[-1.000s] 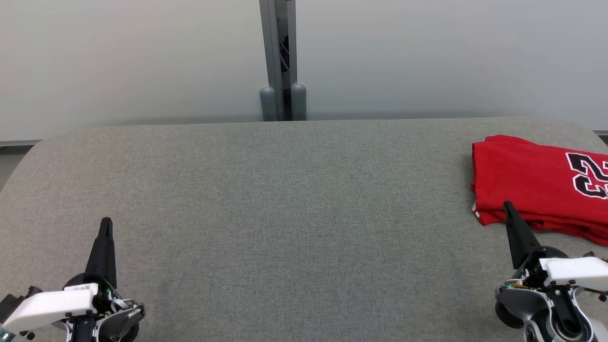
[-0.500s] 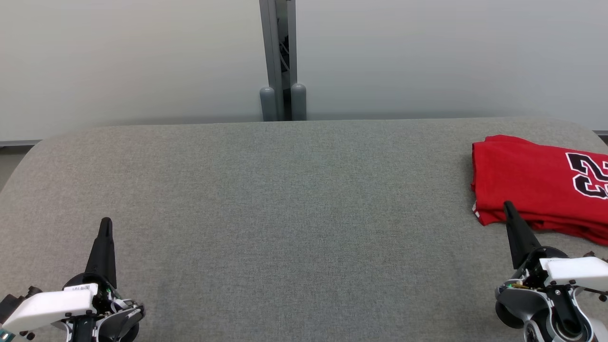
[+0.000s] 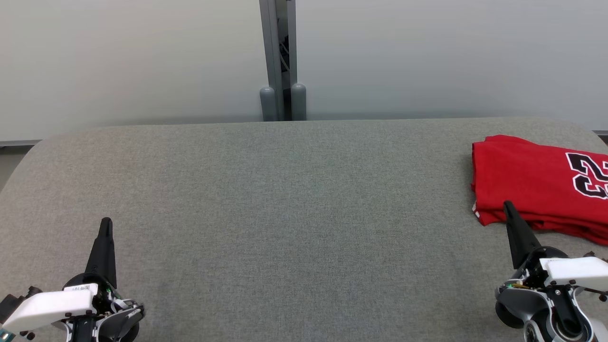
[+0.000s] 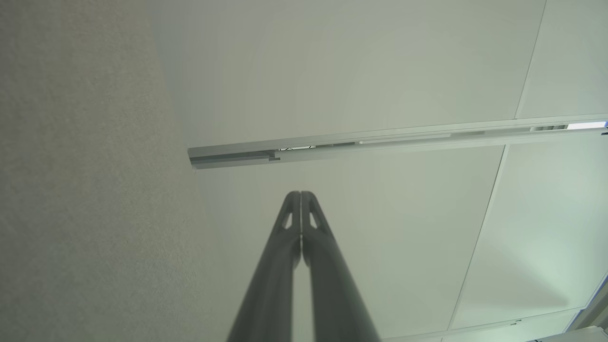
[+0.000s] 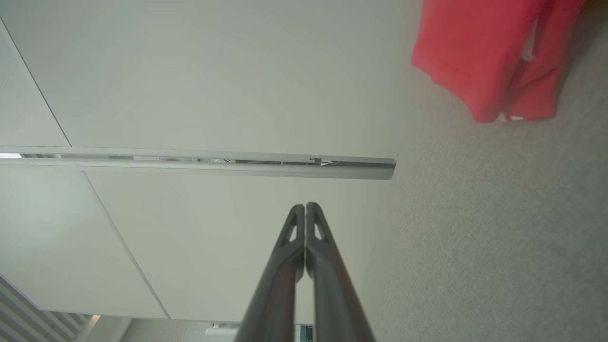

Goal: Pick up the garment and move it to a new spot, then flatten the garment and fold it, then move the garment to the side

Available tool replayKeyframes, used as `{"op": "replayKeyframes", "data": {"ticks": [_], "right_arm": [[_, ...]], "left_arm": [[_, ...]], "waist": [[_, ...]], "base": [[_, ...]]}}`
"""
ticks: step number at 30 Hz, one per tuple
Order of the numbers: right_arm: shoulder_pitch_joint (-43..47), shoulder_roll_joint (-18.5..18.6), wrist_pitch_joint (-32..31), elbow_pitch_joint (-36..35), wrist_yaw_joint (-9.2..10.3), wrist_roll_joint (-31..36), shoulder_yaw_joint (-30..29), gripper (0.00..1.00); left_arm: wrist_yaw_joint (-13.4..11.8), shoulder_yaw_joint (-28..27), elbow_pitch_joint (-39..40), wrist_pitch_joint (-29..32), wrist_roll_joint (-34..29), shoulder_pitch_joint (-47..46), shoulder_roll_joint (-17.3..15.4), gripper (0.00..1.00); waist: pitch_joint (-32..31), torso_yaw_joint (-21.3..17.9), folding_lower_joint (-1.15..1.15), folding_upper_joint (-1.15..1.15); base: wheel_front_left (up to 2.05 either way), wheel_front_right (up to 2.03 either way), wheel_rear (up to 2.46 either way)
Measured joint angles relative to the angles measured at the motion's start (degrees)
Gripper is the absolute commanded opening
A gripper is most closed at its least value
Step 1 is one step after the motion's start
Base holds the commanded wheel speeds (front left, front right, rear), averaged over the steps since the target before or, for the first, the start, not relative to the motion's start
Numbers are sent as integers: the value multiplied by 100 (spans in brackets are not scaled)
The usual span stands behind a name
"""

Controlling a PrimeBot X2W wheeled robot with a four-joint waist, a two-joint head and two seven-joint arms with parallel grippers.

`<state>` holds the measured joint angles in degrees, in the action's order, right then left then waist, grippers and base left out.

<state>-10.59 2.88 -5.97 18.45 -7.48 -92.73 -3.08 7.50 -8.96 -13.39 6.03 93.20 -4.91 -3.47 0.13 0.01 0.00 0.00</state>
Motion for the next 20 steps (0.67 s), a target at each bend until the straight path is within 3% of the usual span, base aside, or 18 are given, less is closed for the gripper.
{"op": "replayKeyframes", "data": {"ticks": [20], "right_arm": [[0, -3, -7, 0, 0, 2, -3, 0]], "left_arm": [[0, -14, 0, 8, -19, -1, 12, 0]], "waist": [[0, 0, 0, 0]], "base": [[0, 0, 0]]}}
